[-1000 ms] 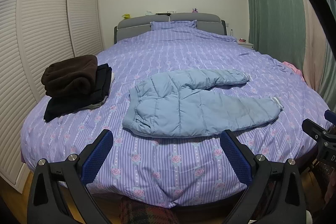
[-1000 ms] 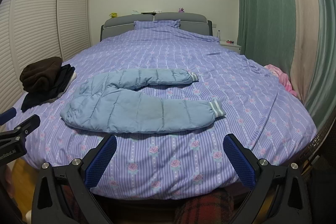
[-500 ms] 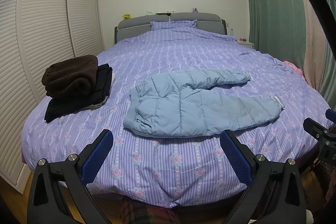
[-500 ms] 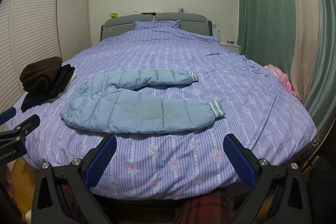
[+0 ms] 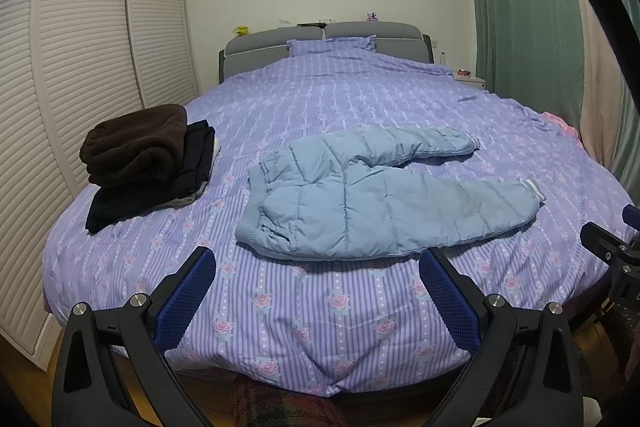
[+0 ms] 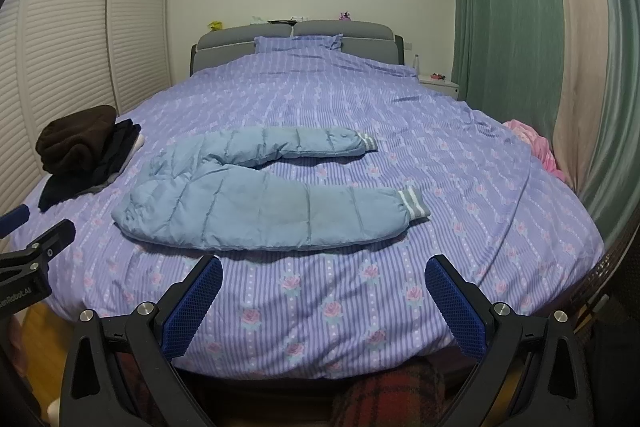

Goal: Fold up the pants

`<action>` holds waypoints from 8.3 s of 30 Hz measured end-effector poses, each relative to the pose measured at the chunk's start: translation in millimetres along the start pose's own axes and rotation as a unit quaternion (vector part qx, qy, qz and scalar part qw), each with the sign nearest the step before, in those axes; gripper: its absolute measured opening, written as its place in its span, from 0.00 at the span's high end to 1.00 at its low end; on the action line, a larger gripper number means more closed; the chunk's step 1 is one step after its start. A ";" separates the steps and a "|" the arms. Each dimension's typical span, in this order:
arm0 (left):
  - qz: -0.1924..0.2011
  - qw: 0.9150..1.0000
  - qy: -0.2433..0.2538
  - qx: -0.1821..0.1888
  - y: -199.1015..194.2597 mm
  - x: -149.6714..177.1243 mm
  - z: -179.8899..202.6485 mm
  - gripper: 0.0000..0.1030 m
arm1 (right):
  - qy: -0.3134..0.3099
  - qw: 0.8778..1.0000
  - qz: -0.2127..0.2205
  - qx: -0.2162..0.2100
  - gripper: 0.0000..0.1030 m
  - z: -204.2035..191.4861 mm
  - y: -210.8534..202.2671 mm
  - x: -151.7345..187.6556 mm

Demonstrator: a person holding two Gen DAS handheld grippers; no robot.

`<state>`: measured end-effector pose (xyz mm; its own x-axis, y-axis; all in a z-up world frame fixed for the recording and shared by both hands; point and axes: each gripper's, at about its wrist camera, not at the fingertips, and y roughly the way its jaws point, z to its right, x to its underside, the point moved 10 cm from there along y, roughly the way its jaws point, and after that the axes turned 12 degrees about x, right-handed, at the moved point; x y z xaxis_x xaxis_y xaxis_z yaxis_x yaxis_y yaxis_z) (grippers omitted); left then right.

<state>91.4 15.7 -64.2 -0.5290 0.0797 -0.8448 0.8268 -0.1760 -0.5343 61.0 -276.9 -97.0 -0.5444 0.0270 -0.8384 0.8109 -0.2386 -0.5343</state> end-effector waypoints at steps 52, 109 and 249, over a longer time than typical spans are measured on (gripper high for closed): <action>-0.162 0.936 -0.296 0.100 217.3 56.5 -47.7 0.66 | 0.255 0.948 -0.170 -0.084 0.75 -7.3 236.1 34.8; -0.171 0.947 -0.271 0.015 268.4 -119.1 -120.1 0.85 | 0.018 0.980 -0.198 -0.016 0.92 -92.8 335.5 -200.8; -0.124 0.952 -0.230 0.161 261.7 -10.9 -195.7 0.60 | -0.145 0.955 -0.079 -0.248 0.65 -261.4 215.2 -55.4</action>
<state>351.0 160.7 -200.1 -0.7897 -0.2670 -0.5523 0.6026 -0.5060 -0.6171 321.8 -76.0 -193.8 -0.6469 -0.2619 -0.7162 0.6761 0.2376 -0.6975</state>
